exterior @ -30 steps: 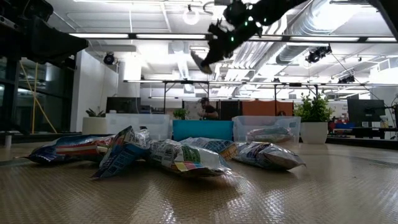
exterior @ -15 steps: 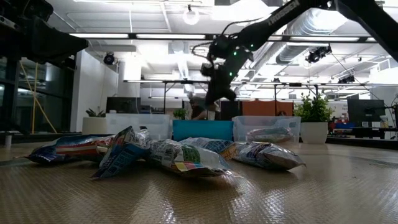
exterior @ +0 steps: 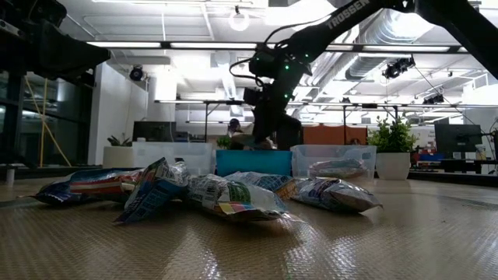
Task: Pick and place Granola Bars by type
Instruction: Put the yellow granola bar into the blue bin, then put the blue granola bar into the left transparent bin
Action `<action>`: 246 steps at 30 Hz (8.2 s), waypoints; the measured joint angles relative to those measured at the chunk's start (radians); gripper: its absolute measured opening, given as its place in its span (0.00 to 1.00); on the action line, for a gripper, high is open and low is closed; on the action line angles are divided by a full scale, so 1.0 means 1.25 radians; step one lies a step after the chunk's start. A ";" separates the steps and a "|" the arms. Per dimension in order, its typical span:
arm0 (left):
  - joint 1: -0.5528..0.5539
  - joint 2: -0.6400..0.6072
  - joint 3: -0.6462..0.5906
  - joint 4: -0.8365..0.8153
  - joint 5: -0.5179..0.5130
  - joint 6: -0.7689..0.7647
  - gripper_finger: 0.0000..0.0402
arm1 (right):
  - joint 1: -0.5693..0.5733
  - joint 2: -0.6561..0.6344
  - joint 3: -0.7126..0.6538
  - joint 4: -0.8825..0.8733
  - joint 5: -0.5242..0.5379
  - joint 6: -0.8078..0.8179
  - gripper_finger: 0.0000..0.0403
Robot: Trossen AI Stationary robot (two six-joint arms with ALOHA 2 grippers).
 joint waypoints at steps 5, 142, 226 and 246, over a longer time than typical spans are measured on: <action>0.000 0.000 0.000 0.000 0.000 0.000 0.00 | 0.002 0.000 0.000 -0.045 -0.002 0.052 0.14; 0.000 0.000 0.000 0.000 0.000 0.000 0.00 | 0.687 0.084 0.000 -0.304 -0.007 2.014 0.65; 0.000 0.000 0.000 0.000 0.000 0.000 0.00 | 0.683 0.018 -0.001 -0.180 0.081 2.001 0.09; 0.000 0.000 0.000 0.001 0.000 0.000 0.00 | 0.540 -0.086 0.000 0.479 0.139 1.592 0.08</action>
